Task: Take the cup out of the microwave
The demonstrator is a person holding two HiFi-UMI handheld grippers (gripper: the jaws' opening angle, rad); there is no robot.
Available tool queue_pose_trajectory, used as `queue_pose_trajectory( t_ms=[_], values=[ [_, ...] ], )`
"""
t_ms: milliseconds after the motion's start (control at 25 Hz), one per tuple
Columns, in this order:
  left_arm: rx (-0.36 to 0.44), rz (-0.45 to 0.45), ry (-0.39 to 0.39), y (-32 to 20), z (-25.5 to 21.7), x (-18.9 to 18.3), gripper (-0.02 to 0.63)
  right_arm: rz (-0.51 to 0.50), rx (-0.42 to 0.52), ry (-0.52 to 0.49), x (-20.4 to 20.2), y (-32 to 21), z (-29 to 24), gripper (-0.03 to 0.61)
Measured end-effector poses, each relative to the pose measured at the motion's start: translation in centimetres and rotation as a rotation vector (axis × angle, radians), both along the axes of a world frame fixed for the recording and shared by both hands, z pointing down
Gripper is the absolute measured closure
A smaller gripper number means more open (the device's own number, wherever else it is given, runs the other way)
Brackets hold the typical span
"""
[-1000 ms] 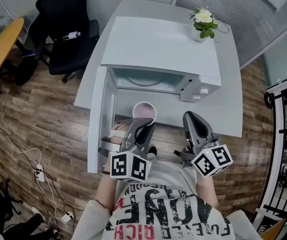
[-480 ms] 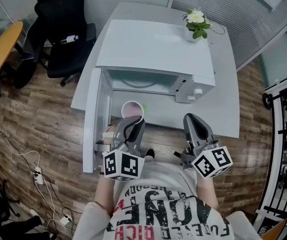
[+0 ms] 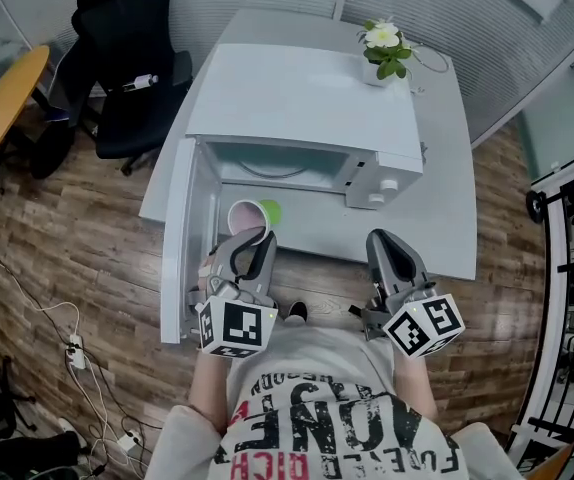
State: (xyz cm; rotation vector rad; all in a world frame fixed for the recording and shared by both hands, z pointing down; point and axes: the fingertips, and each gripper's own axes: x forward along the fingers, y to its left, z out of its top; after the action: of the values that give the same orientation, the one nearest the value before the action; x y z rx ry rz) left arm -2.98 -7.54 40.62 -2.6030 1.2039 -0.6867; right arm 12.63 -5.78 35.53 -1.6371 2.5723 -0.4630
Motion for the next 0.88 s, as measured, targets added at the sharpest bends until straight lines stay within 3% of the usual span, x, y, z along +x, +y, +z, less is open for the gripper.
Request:
queue_pose_trajectory(
  t_ms=[200, 760, 880],
  values=[
    [-0.008, -0.046, 0.145, -0.9, -0.8, -0.6, 0.574, 0.000, 0.000, 0.003, 0.7, 0.2, 0.1, 0.557],
    [0.025, -0.131, 0.358, -0.7, -3.2, -1.8, 0.574, 0.003, 0.011, 0.001, 0.5, 0.8, -0.1, 0.557],
    [0.065, -0.123, 0.370, -0.1, -4.1, -2.7, 0.574, 0.005, 0.025, 0.020, -0.5, 1.0, -0.3, 0.557]
  ],
)
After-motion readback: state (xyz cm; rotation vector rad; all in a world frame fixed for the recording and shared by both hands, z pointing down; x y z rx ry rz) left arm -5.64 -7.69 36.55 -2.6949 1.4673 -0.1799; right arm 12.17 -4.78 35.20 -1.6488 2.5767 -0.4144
